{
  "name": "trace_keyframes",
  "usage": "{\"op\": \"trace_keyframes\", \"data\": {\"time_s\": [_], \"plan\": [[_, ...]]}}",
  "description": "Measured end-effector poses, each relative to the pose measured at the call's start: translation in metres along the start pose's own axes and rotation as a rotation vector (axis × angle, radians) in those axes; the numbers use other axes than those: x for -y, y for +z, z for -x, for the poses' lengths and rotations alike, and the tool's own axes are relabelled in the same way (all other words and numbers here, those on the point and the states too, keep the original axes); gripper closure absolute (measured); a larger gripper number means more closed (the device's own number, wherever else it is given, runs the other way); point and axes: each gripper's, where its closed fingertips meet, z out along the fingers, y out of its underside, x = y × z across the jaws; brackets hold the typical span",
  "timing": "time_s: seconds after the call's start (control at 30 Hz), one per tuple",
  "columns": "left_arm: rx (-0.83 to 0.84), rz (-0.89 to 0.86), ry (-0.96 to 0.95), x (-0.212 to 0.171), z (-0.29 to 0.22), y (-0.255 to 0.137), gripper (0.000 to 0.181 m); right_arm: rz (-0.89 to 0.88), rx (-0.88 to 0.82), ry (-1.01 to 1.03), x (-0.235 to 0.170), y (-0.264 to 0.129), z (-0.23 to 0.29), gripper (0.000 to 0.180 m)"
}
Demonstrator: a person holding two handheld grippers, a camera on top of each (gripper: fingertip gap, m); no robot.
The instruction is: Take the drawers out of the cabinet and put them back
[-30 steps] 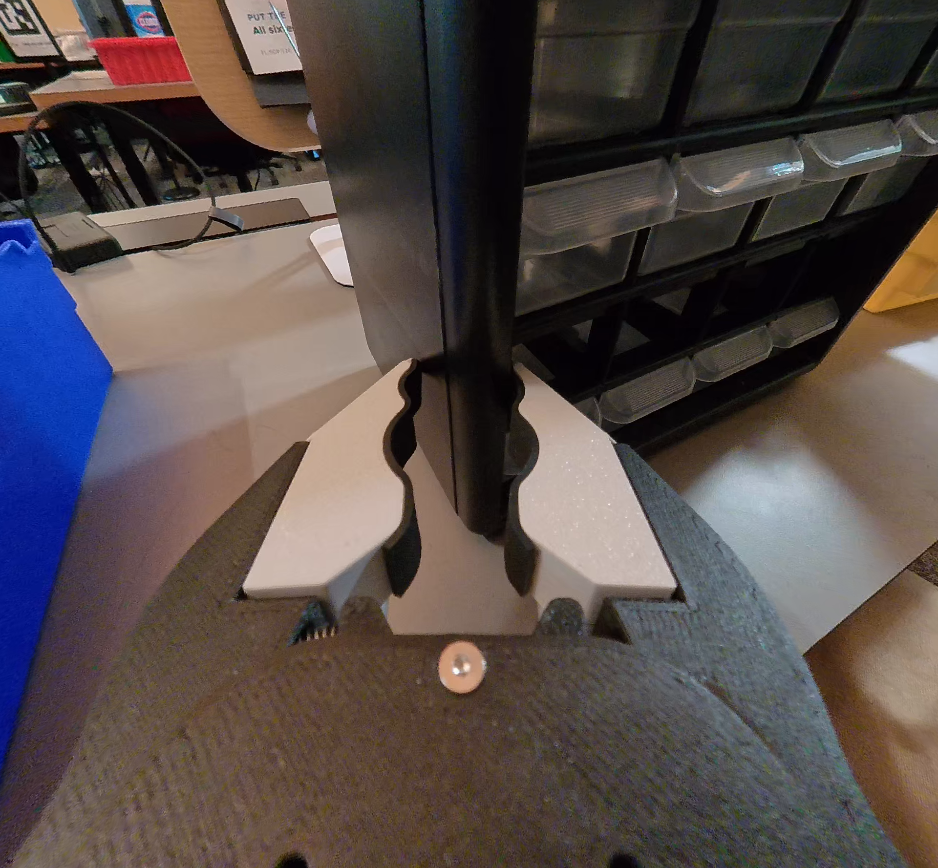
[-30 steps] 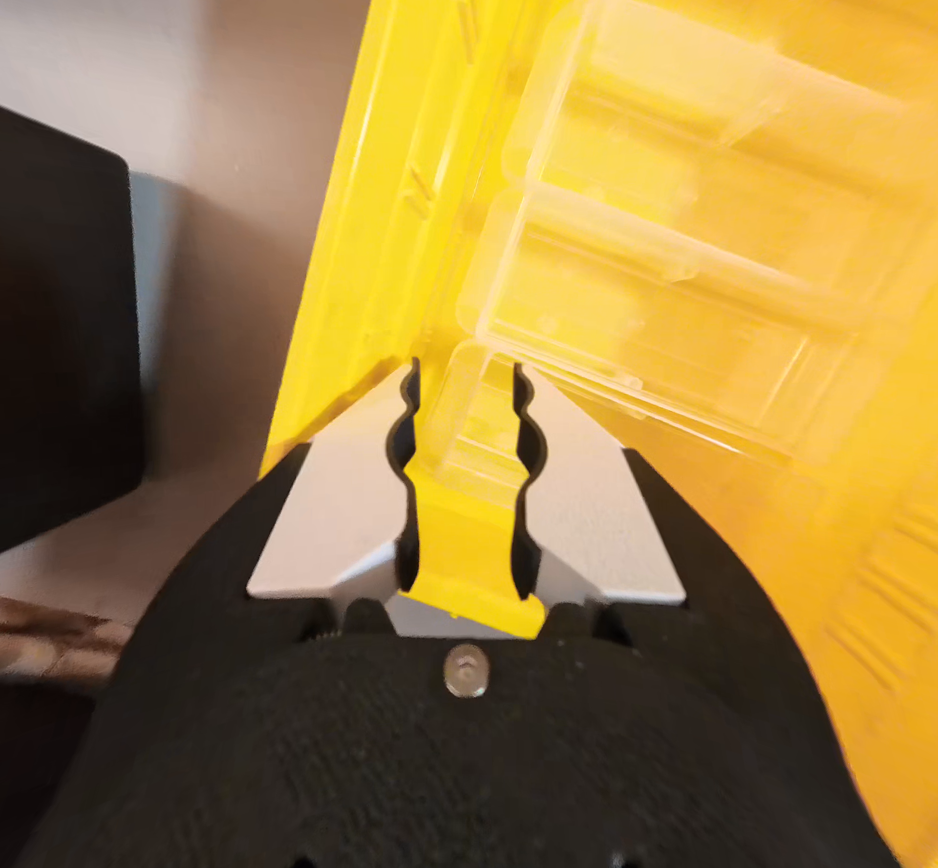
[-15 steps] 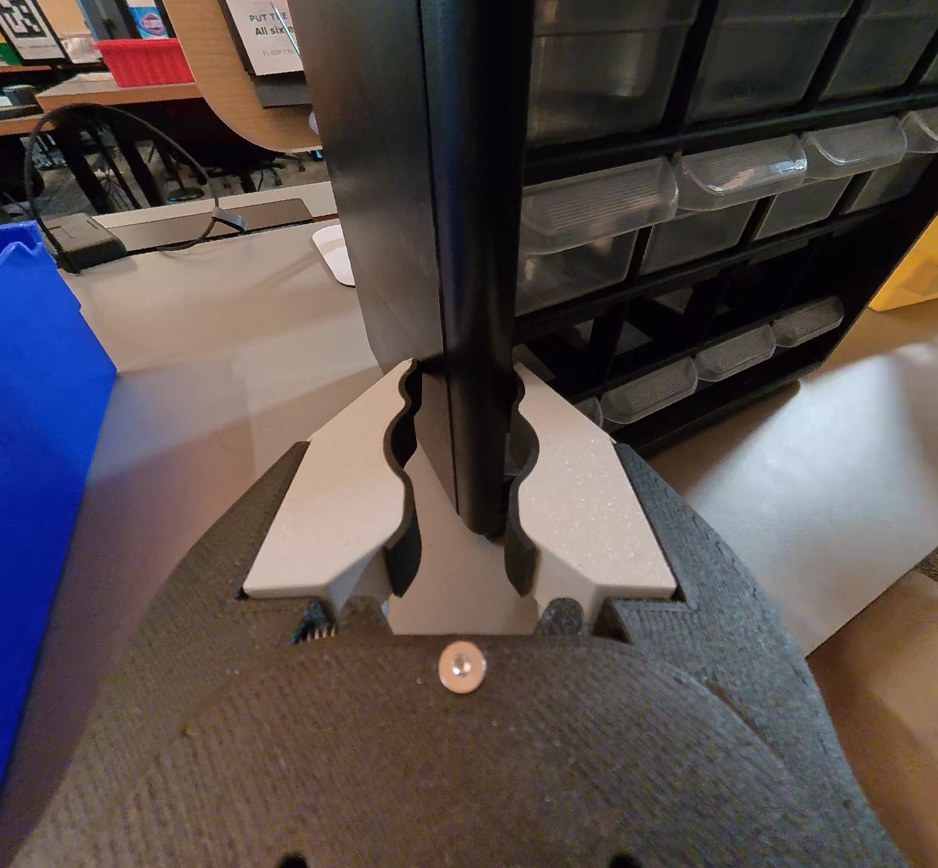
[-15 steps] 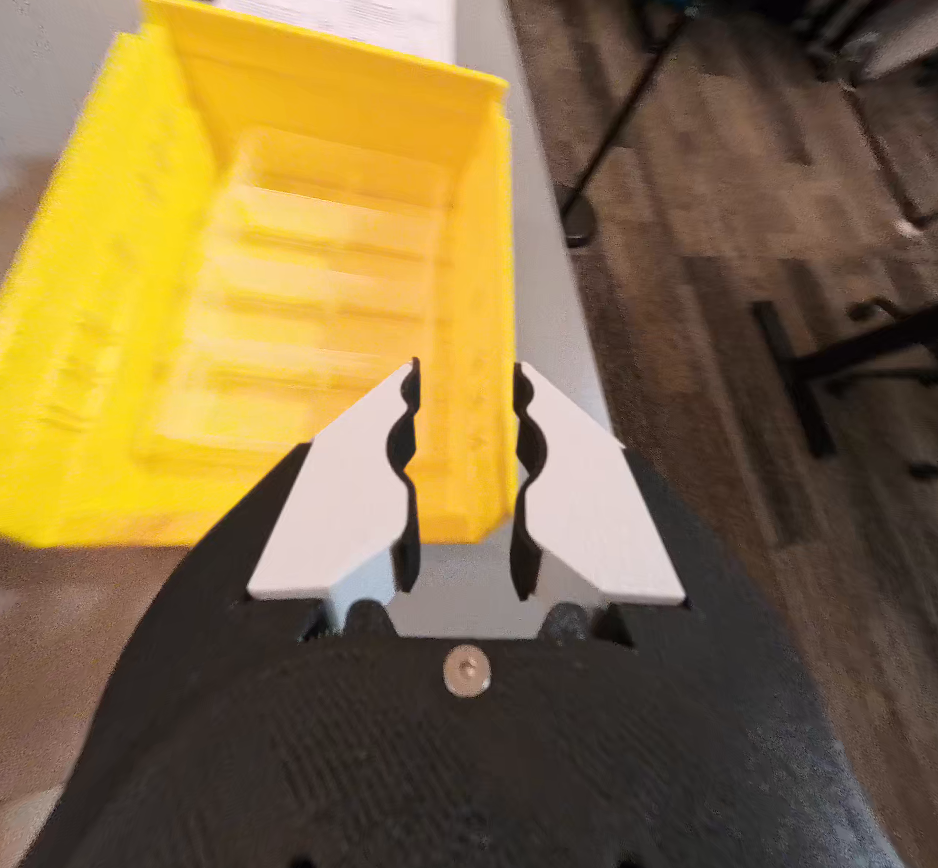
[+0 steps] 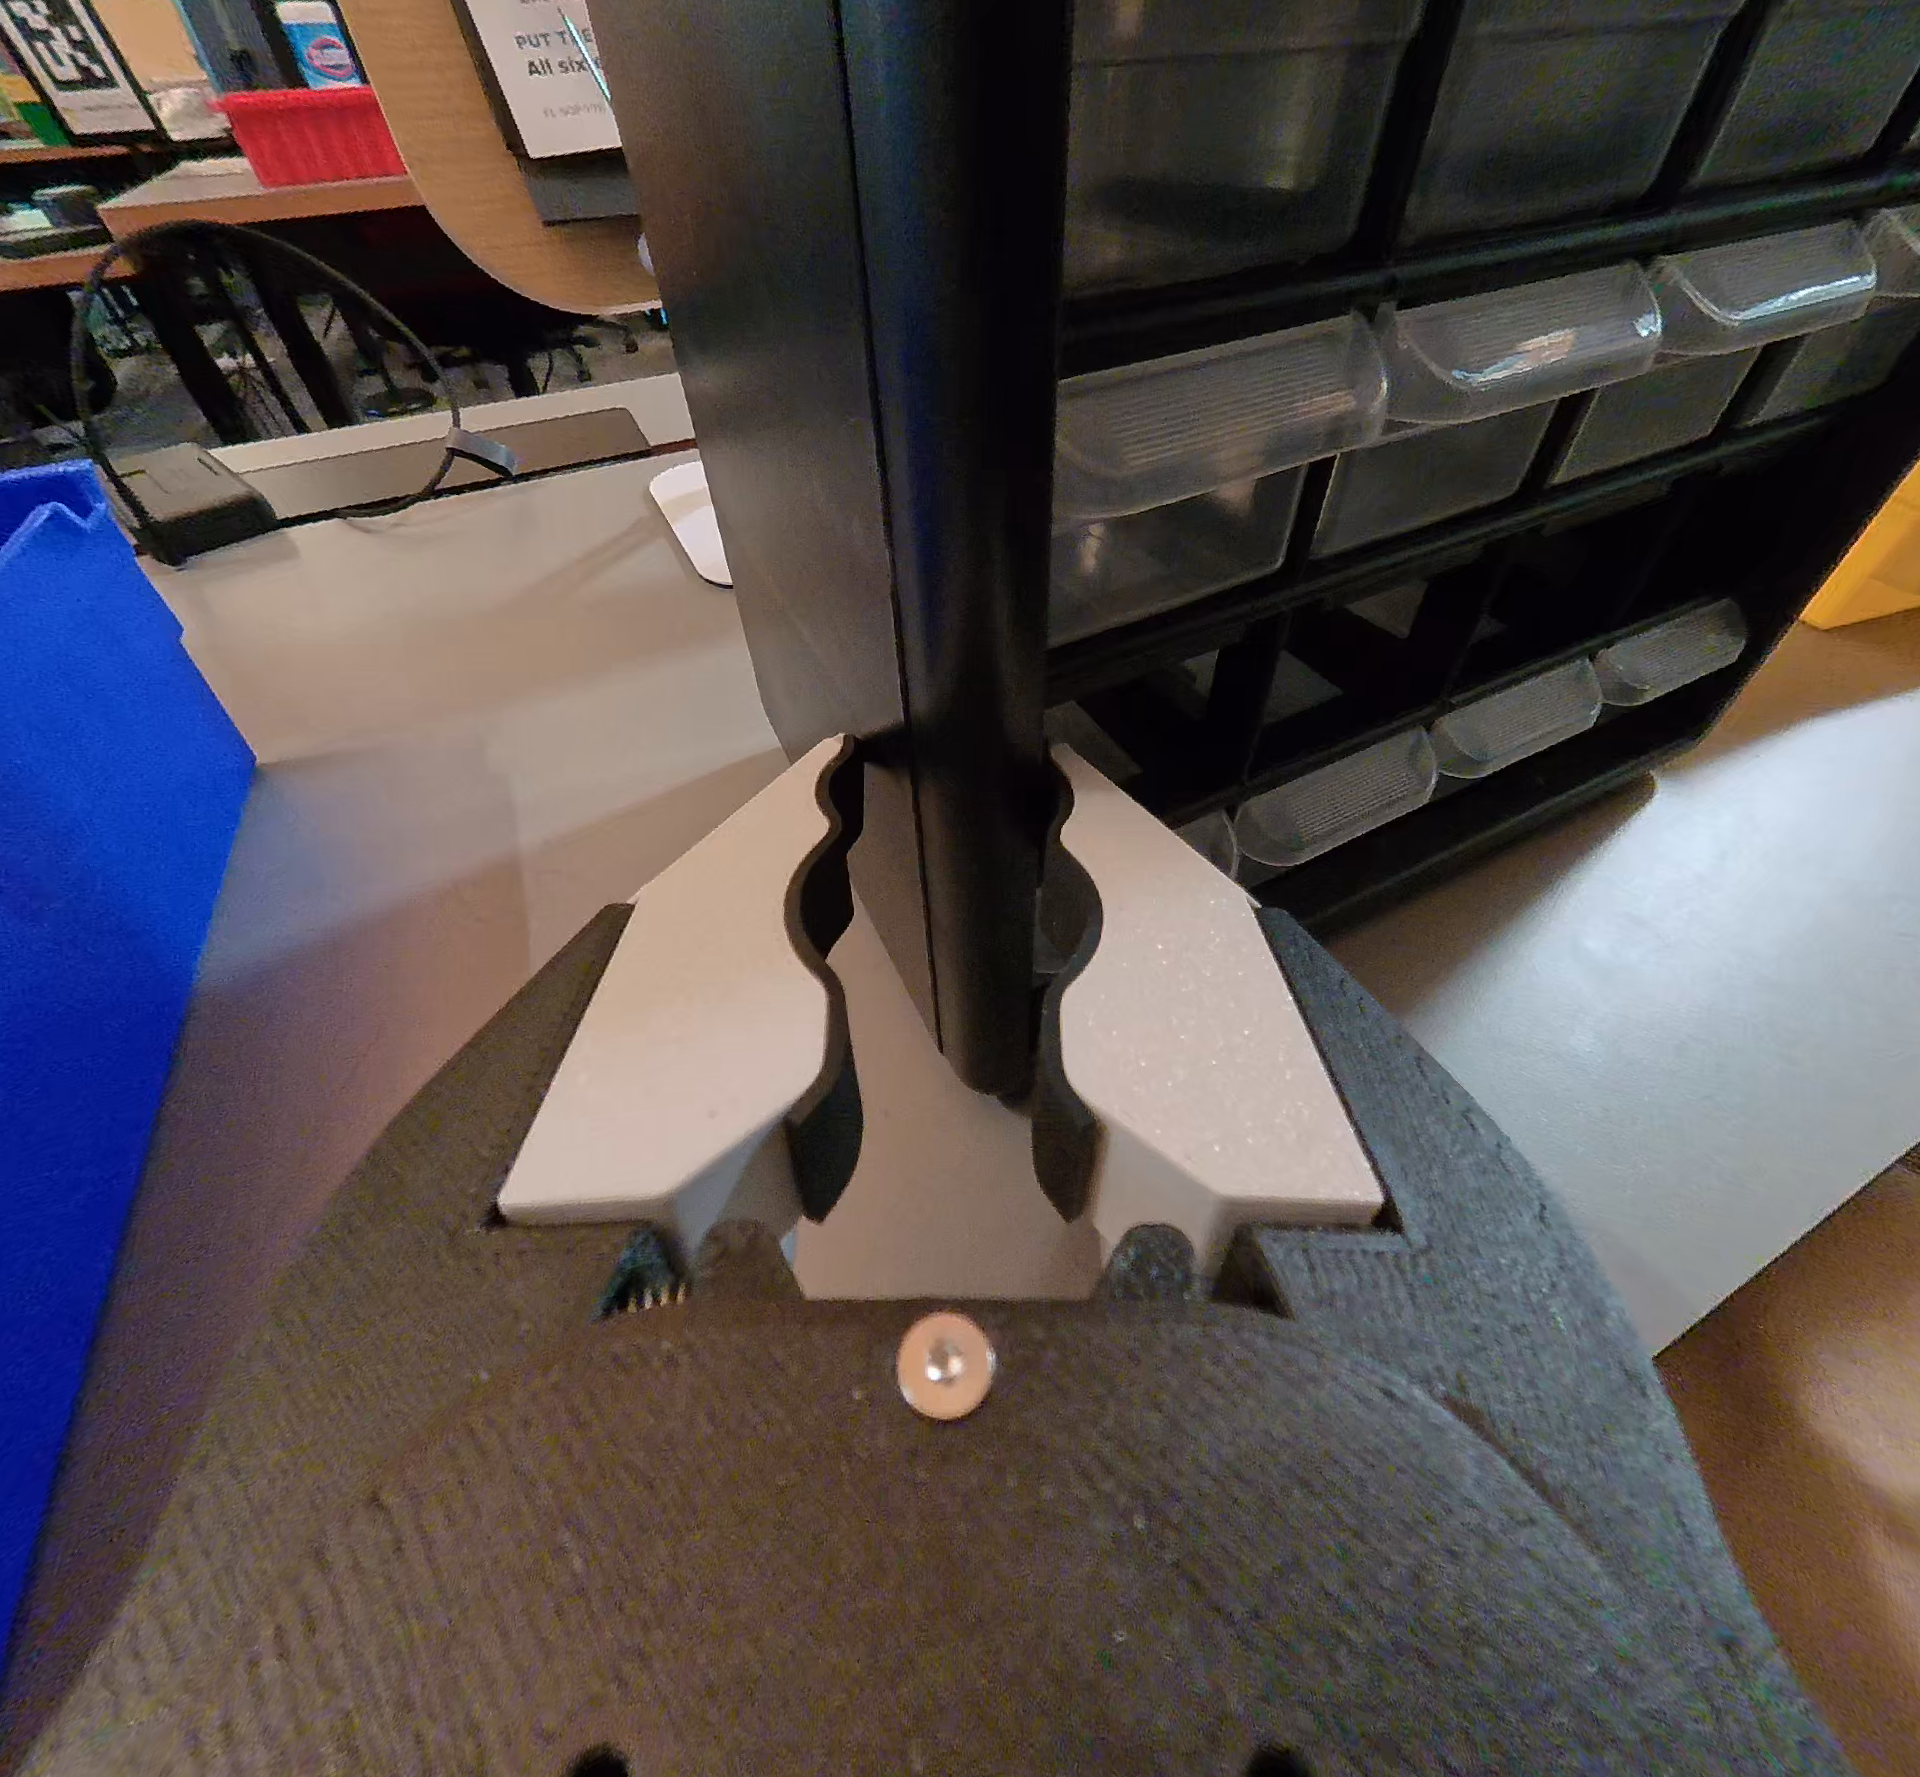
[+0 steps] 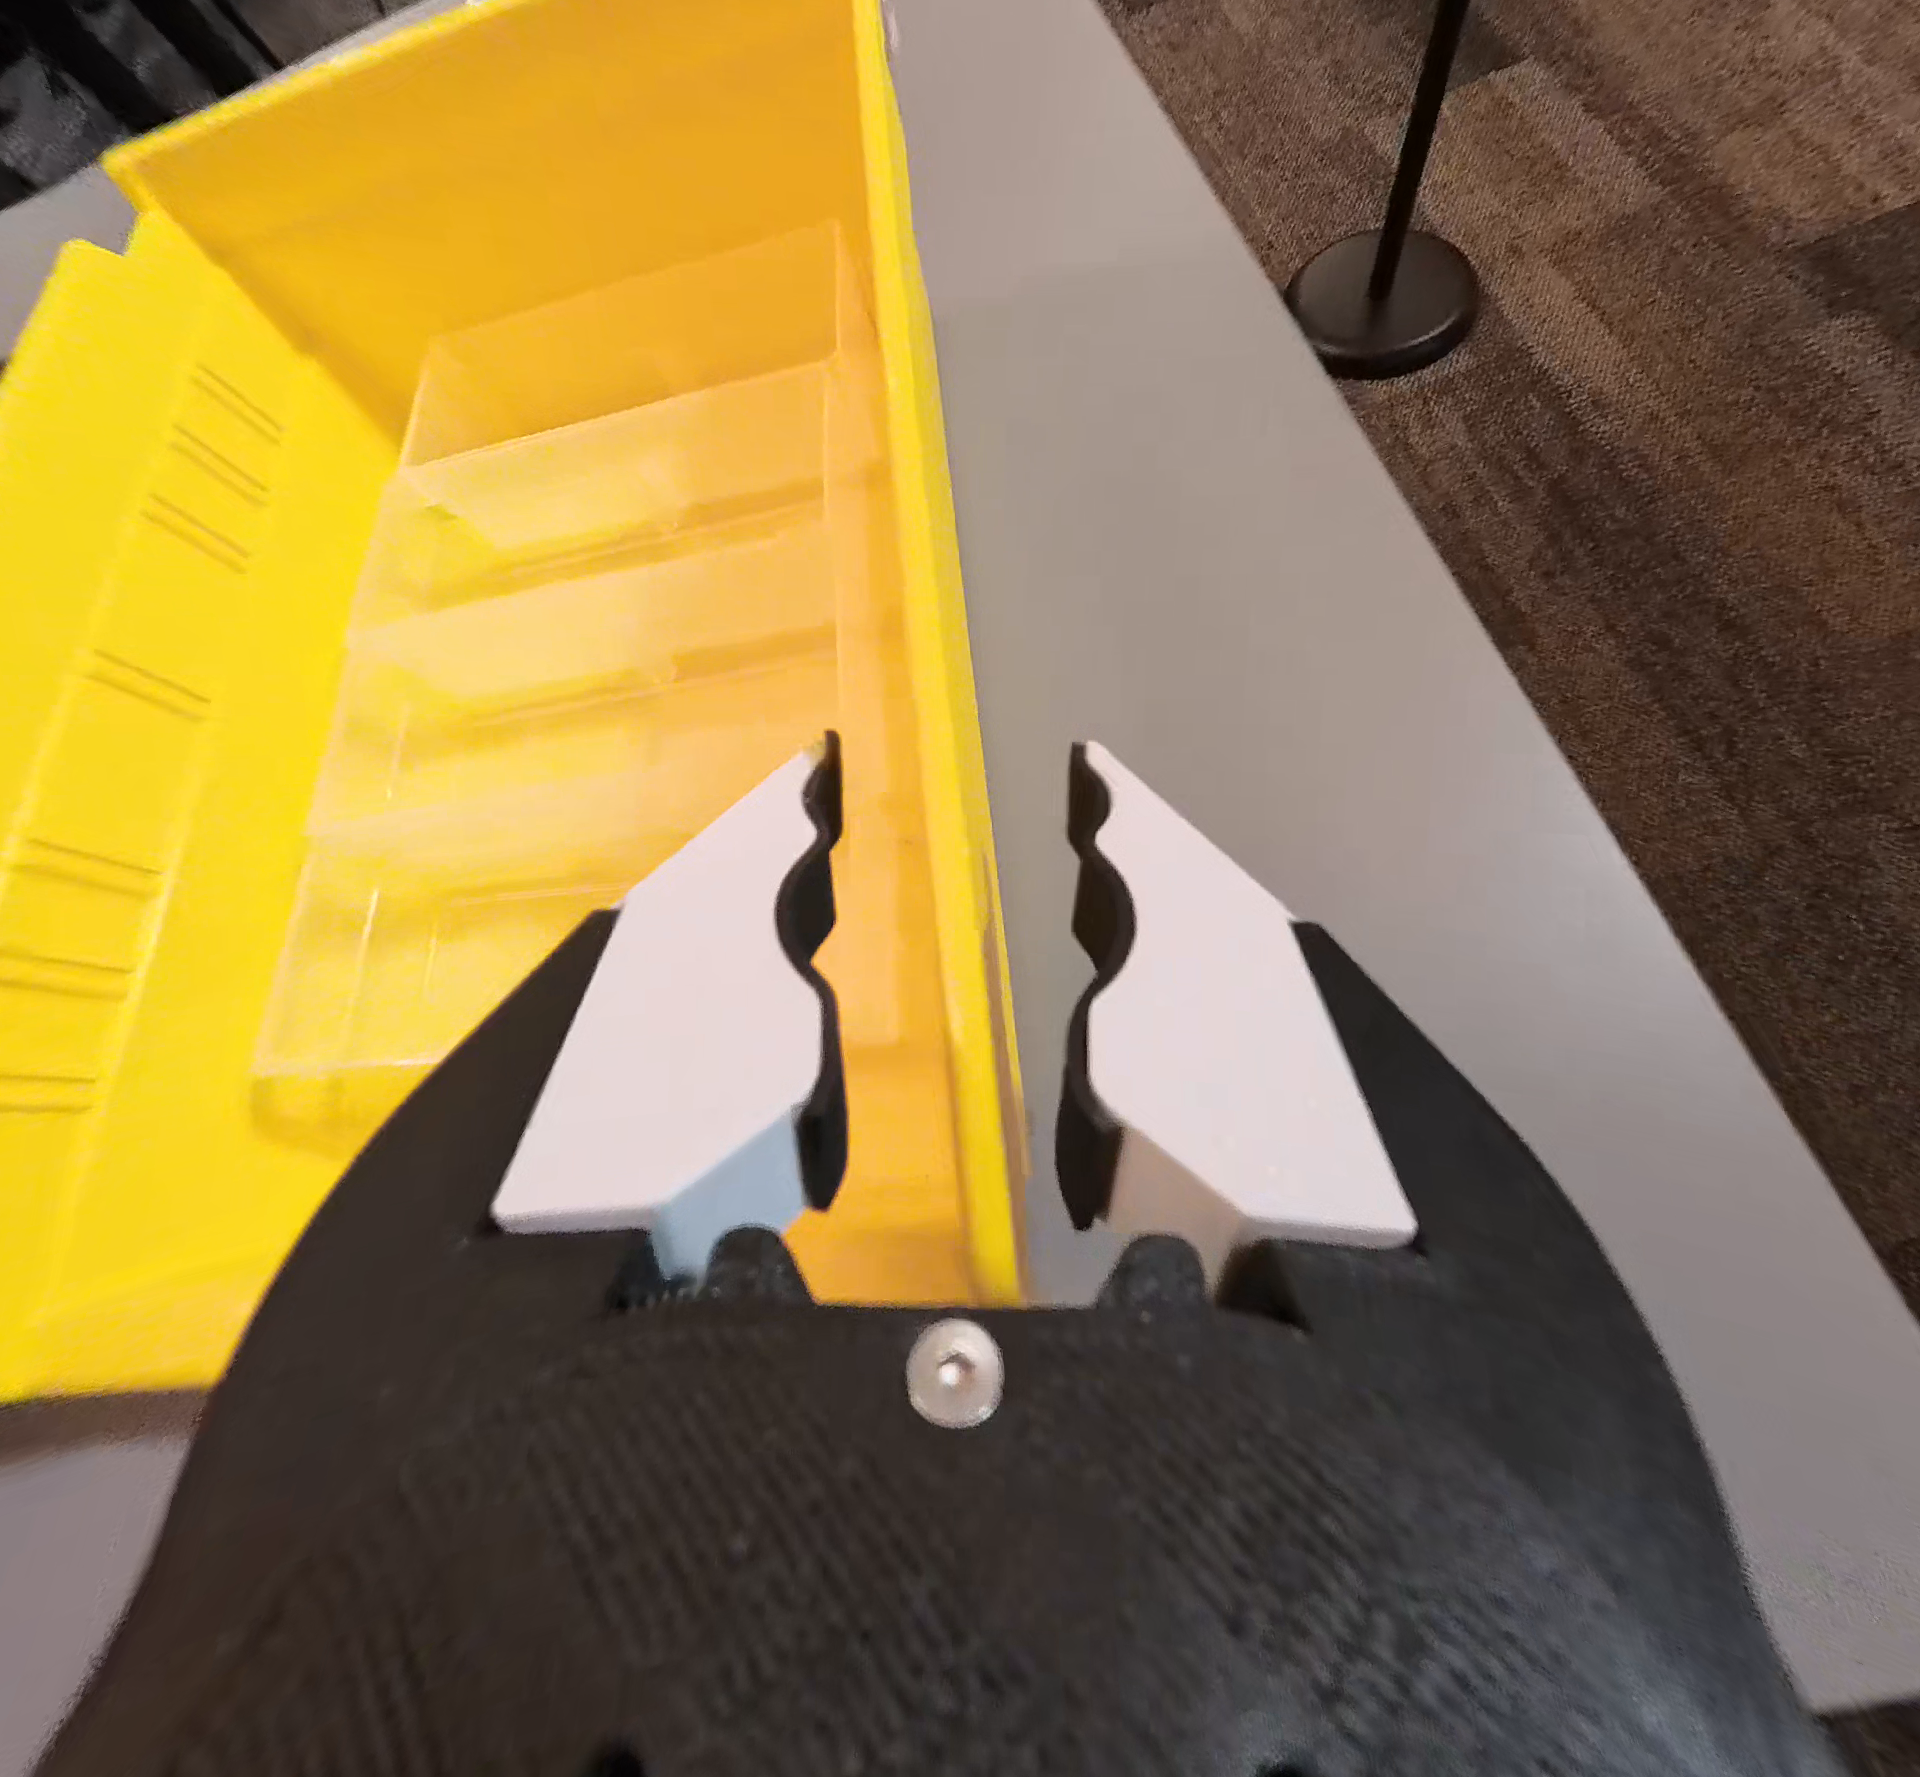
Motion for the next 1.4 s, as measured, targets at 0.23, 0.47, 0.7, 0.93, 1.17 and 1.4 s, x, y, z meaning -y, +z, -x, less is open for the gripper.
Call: {"op": "trace_keyframes", "data": {"time_s": [0.23,0.47,0.7,0.93,1.17,1.4], "plan": [[-0.009,-0.004,-0.006,0.000,0.000,0.000,0.153,-0.033,0.040,0.021,-0.004,0.010,-0.001,0.174],[-0.010,-0.002,-0.005,0.000,0.000,0.000,0.153,-0.065,0.068,0.093,-0.001,0.006,0.002,0.174],[-0.036,-0.014,-0.040,0.013,0.001,-0.011,0.147,-0.149,0.049,0.076,0.026,-0.026,0.009,0.174],[0.089,-0.133,-0.023,0.047,0.030,-0.048,0.115,-0.220,0.079,0.113,0.051,-0.061,0.016,0.174],[0.677,-0.048,0.225,0.042,0.144,-0.113,0.102,-0.248,0.076,0.104,0.065,-0.086,0.018,0.174],[0.551,0.322,0.091,-0.046,0.175,-0.079,0.130,-0.218,0.195,0.042,0.071,-0.104,0.063,0.174]]}}
